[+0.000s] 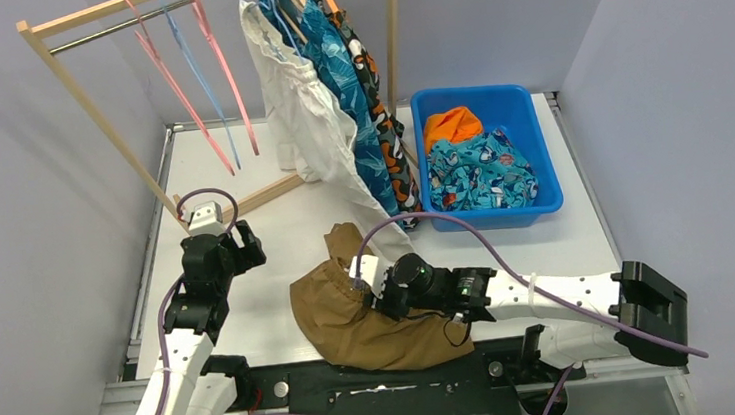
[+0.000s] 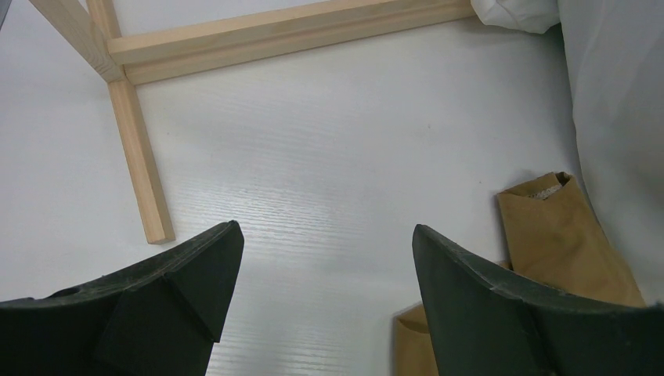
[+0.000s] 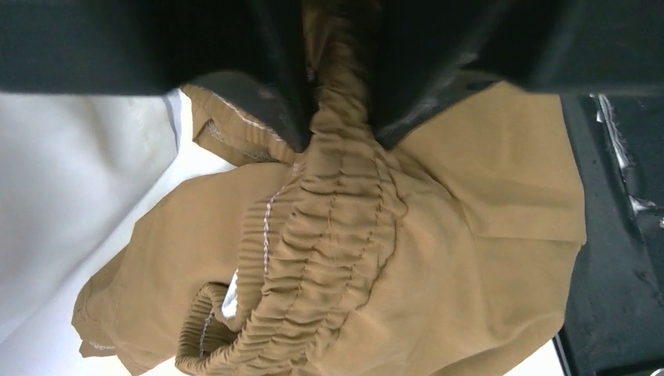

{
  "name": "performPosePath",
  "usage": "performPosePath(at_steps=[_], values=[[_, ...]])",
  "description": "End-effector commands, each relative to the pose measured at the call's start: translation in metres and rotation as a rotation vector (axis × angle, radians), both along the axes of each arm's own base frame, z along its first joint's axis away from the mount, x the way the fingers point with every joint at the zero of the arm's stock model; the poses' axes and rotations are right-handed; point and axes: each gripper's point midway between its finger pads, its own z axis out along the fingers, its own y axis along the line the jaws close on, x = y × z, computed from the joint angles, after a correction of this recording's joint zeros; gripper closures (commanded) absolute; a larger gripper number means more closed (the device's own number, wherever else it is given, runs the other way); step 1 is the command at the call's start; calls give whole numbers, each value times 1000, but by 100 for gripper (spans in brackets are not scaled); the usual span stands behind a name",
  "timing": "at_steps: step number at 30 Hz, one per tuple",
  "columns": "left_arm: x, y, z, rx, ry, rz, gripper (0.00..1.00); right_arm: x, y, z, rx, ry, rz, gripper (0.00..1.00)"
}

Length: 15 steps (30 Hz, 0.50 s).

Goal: Remove the shorts from the hanger
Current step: Pick up the shorts at the center of the board.

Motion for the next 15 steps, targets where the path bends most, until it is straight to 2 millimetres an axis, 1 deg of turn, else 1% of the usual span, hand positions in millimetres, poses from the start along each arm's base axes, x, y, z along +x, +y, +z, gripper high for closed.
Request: performPosePath(at_steps=[1, 4, 6, 8, 11, 13, 15], values=[[7, 0, 15, -7, -55, -1, 20, -2, 31, 34, 184, 37, -5, 59], [7, 0, 16, -7, -57, 0, 20, -6, 31, 24, 169, 82, -8, 33], [7, 0, 16, -7, -56, 0, 20, -4, 31, 19, 161, 87, -28, 23], [7, 0, 16, -7, -58, 1, 20, 3, 29, 14, 161, 89, -81, 14], [7, 0, 16, -7, -56, 0, 20, 5, 29, 1, 135, 103, -93, 11], [7, 0, 15, -7, -56, 0, 20, 5, 31, -13, 99, 117, -93, 10], [6, 0, 16, -8, -56, 0, 20, 13, 26, -31, 45, 104, -139, 10]])
